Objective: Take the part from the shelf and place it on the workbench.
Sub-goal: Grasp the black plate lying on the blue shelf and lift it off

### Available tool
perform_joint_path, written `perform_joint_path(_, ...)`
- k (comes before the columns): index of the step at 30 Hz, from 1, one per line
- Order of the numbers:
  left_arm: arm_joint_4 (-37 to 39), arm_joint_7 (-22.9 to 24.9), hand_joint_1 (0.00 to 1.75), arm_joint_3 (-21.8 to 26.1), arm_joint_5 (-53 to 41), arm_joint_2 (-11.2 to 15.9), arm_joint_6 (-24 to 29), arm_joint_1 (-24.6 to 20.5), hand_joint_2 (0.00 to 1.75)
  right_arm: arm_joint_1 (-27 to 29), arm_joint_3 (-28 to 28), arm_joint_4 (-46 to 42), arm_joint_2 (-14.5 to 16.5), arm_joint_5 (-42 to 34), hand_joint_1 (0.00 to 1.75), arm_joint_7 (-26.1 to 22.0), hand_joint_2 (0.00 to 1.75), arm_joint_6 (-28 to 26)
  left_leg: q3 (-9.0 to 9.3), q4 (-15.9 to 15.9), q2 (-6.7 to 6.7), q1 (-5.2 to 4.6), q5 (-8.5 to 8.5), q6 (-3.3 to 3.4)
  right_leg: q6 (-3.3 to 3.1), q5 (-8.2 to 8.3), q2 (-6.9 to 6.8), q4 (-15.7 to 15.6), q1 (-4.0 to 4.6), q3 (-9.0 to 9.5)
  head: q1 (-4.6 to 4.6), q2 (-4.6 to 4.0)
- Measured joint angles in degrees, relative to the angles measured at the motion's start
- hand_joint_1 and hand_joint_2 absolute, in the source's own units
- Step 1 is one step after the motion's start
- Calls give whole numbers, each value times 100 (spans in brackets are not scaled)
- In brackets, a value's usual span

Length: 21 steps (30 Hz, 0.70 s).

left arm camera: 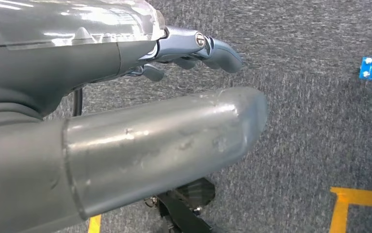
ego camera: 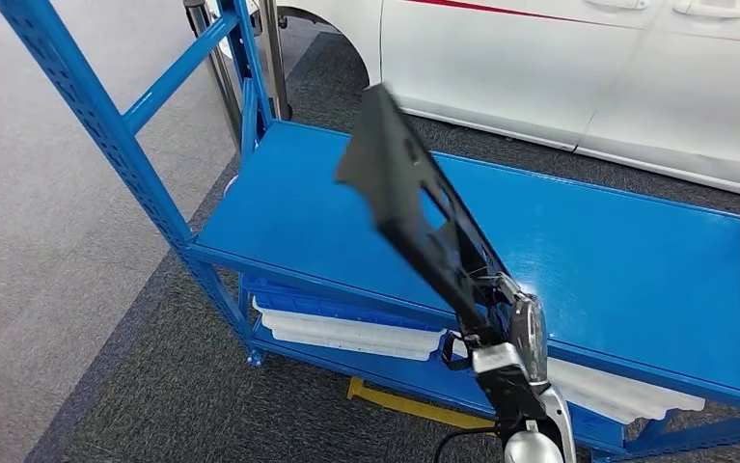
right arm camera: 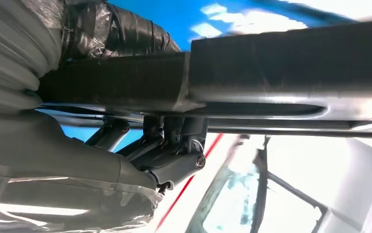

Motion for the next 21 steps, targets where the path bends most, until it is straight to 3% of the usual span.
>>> perform_joint_path(2, 0, 67, 0, 41, 27, -27, 36, 9, 0, 260, 7, -393, 55, -529, 175, -269, 175, 62, 4, -4, 6, -19, -18, -67, -41, -2, 2, -159, 33, 65, -2, 0)
perform_joint_path(5, 0, 157, 0, 94, 72, -49, 84, 13, 0, 566, 10, -805, 76, -920, 175, -457, 175, 144, 3, 57, 22, -3, -108, -160, -125, 17, 13, -213, 8, 93, -3, 0)
perform_joint_path(7, 0, 195, 0, 136, 98, -69, 96, 9, 0, 794, 16, -1084, 84, -1090, 175, -534, 175, 199, -195, 517, 26, 6, -408, -192, -178, 22, -3, -247, -10, 120, -3, 0)
perform_joint_path(9, 0, 208, 0, 183, 119, -94, 93, 22, 0, 1021, 25, -1344, 89, -1294, 175, -617, 175, 270, -527, 1242, 26, 6, -747, -208, -214, 1, -16, -233, 8, 123, -3, 0)
perform_joint_path(10, 0, 208, 0, 202, 132, -100, 89, 30, 0, 1114, 27, -1436, 89, -1412, 175, -646, 175, 306, -636, 1475, 26, 6, -802, -210, -227, -11, -14, -220, 17, 123, -3, 0)
perform_joint_path(11, 0, 207, 0, 216, 149, -103, 80, 35, 0, 1194, 27, -1500, 89, -1539, 175, -659, 175, 341, -650, 1504, 26, 6, -742, -206, -232, -24, -6, -207, 22, 127, -3, 0)
perform_joint_path(13, 0, 211, 0, 244, 191, -105, 66, 26, 0, 1357, 27, -1587, 95, -1775, 175, -629, 175, 378, -401, 972, 26, 6, -380, -177, -218, -58, 10, -178, 25, 149, -3, 0)
perform_joint_path(15, 0, 233, 0, 276, 220, -107, 67, 9, 0, 1497, 27, -1626, 102, -1928, 175, -582, 175, 392, -86, 325, 20, -13, -137, -135, -176, -94, 23, -145, 40, 163, -3, 0)
perform_joint_path(16, 0, 246, 0, 289, 227, -111, 72, 4, 0, 1550, 27, -1634, 103, -1960, 175, -569, 175, 397, -5, 148, 17, -28, -101, -115, -150, -102, 28, -132, 45, 160, -2, 0)
perform_joint_path(19, 0, 262, 0, 312, 235, -136, 78, 1, 0, 1657, 28, -1665, 103, -1977, 175, -605, 175, 414, 17, 58, 16, -38, -90, -45, -62, -103, 42, -129, 42, 149, -2, 0)
perform_joint_path(21, 0, 262, 0, 318, 232, -156, 84, -6, 0, 1712, 31, -1686, 103, -1966, 175, -725, 175, 459, 39, 3, 24, -10, -52, 29, -1, -258, 42, 56, 33, 78, -2, 0)
